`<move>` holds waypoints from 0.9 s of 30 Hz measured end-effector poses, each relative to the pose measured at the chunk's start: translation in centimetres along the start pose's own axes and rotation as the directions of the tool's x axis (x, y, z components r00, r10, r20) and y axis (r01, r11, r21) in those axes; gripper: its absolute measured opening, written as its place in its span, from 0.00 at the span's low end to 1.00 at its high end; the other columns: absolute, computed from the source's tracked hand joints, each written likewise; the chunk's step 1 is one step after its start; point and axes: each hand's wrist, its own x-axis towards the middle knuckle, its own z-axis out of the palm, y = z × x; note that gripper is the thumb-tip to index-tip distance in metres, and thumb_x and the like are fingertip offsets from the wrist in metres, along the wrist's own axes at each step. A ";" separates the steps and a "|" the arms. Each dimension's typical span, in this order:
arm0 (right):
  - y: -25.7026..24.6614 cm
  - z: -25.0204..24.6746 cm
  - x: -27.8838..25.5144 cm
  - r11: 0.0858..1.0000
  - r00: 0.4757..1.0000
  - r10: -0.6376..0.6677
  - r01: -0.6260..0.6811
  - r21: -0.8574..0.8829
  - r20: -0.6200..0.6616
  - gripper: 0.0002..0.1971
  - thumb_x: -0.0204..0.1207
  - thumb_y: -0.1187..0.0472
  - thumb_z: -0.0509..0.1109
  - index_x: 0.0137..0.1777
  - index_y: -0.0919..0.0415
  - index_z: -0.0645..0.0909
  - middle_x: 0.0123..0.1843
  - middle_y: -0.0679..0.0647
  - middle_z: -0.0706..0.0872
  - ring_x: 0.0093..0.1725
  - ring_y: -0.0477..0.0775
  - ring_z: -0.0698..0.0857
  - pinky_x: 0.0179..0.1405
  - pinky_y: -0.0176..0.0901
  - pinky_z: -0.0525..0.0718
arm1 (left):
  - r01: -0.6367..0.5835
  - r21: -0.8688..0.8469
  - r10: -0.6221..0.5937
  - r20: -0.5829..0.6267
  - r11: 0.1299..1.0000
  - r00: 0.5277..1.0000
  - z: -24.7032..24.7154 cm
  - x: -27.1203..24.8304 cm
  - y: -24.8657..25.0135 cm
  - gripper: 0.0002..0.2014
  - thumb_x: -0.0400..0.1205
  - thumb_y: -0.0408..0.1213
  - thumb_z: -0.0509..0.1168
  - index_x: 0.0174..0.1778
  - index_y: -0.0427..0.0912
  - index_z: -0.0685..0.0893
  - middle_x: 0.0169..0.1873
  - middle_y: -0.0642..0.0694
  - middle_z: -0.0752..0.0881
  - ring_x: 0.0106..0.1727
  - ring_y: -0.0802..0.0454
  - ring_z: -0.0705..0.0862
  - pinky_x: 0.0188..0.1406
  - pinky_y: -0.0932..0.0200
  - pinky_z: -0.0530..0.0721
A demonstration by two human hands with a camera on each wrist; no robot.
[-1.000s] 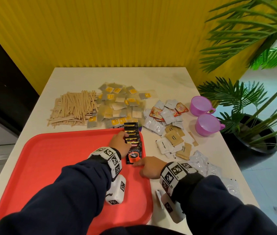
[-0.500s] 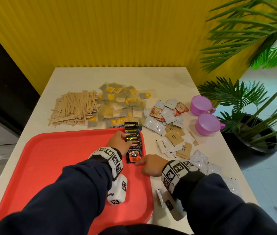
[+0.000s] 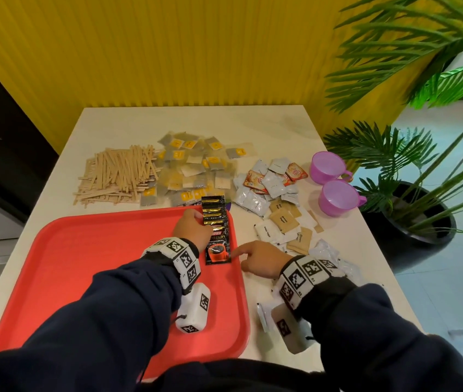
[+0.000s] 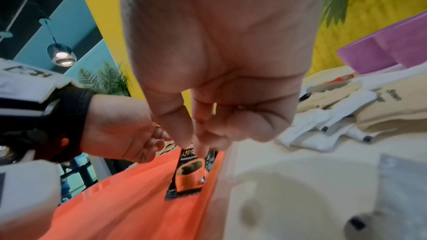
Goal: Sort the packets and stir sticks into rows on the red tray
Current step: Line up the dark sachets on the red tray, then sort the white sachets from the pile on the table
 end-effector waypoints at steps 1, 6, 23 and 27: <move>0.5 -0.2 -0.3 1.000 0.999 0.013 -0.012 0.021 -0.029 0.19 0.75 0.65 0.64 0.66 0.54 0.80 0.60 0.52 0.82 0.51 0.49 0.81 0.43 0.33 0.76 | -0.014 -0.004 0.014 0.010 1.000 1.000 0.1 -0.2 0.2 0.11 0.78 0.33 0.65 0.52 0.45 0.72 0.40 0.48 0.78 0.39 0.49 0.78 0.38 0.60 0.71; 3.8 0.0 -2.2 0.972 0.996 0.077 -0.084 -0.217 -0.038 0.21 0.68 0.61 0.72 0.62 0.54 0.77 0.44 0.48 0.76 0.47 0.51 0.76 0.35 0.34 0.73 | -0.064 -0.037 0.069 0.150 0.997 0.986 1.4 -1.7 1.9 0.08 0.78 0.30 0.64 0.47 0.45 0.73 0.34 0.48 0.77 0.30 0.50 0.77 0.29 0.60 0.74; 5.8 3.7 -4.9 0.782 0.995 -0.080 0.028 -0.622 -0.056 0.22 0.69 0.56 0.74 0.63 0.56 0.79 0.61 0.56 0.72 0.62 0.62 0.70 0.53 0.50 0.75 | -0.228 -0.018 0.222 0.318 0.974 0.922 4.9 -5.0 3.8 0.07 0.76 0.31 0.68 0.47 0.43 0.79 0.32 0.52 0.75 0.37 0.52 0.77 0.33 0.65 0.73; 5.4 2.0 -5.4 0.894 0.982 -0.144 0.075 -0.442 -0.123 0.11 0.76 0.61 0.64 0.55 0.60 0.84 0.54 0.59 0.82 0.57 0.62 0.76 0.49 0.45 0.71 | -0.181 -0.162 0.239 0.498 0.970 0.833 4.6 -5.8 4.2 0.10 0.78 0.38 0.70 0.53 0.44 0.79 0.35 0.52 0.76 0.35 0.60 0.76 0.31 0.68 0.71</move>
